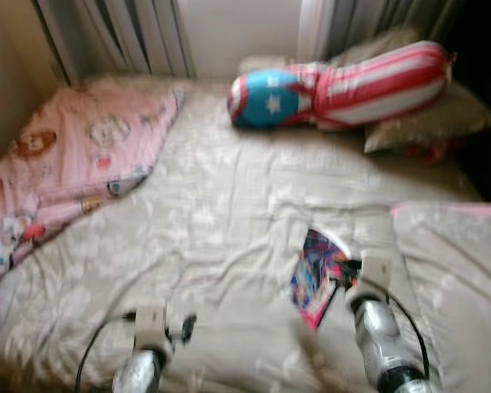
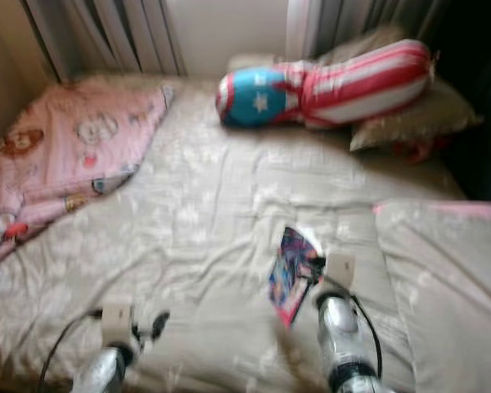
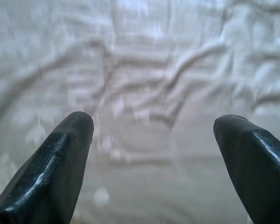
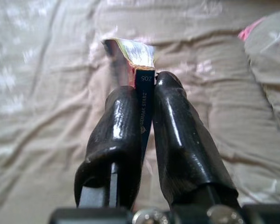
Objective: Clean up the room
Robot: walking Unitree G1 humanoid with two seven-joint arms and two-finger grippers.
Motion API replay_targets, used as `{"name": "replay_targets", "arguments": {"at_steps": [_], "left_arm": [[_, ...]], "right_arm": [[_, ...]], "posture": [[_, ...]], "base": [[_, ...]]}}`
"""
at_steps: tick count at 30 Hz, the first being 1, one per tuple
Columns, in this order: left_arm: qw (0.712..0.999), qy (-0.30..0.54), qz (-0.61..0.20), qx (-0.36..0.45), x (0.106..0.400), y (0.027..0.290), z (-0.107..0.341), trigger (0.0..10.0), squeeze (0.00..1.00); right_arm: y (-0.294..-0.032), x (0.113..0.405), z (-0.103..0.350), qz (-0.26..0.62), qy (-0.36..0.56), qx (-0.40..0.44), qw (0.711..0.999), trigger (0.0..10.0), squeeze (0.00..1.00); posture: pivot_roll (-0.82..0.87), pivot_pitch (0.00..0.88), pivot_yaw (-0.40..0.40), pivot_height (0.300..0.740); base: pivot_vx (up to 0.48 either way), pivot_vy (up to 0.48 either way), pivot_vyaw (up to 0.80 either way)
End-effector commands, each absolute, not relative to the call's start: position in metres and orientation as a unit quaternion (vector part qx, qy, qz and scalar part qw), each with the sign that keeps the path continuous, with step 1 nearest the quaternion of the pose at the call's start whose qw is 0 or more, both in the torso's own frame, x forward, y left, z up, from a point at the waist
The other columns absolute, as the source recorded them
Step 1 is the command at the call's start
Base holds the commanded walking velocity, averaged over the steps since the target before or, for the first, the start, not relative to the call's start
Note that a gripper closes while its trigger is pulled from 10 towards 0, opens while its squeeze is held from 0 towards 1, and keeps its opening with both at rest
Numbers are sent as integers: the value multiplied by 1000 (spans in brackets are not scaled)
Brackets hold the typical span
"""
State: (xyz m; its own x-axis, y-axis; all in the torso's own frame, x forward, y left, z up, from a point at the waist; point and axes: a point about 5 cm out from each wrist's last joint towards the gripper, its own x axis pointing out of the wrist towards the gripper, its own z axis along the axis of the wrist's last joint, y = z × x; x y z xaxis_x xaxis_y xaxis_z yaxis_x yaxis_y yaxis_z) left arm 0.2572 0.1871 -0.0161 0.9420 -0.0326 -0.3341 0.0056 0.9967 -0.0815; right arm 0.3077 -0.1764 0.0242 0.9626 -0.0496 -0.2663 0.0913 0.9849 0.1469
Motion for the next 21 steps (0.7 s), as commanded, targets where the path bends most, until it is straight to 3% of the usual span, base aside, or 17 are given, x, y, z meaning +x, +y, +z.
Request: {"name": "replay_targets", "arguments": {"at_steps": [1,11,21], "left_arm": [[987,157,-11,-38,257,188,-14,10000,0],[996,78,-20,-38,259,186,8,10000,0],[997,62,-28,-35,262,178,15,10000,0]], "right_arm": [[-177,312,35,-35,95,88,991,10000,0],[-180,315,45,-50,70,89,992,10000,0],[-180,309,43,-49,59,102,992,10000,0]], "posture": [[-157,100,-45,740],[-151,96,-52,740],[-160,77,-45,680]], "base": [[0,0,0],[0,0,0],[0,0,0]]}}
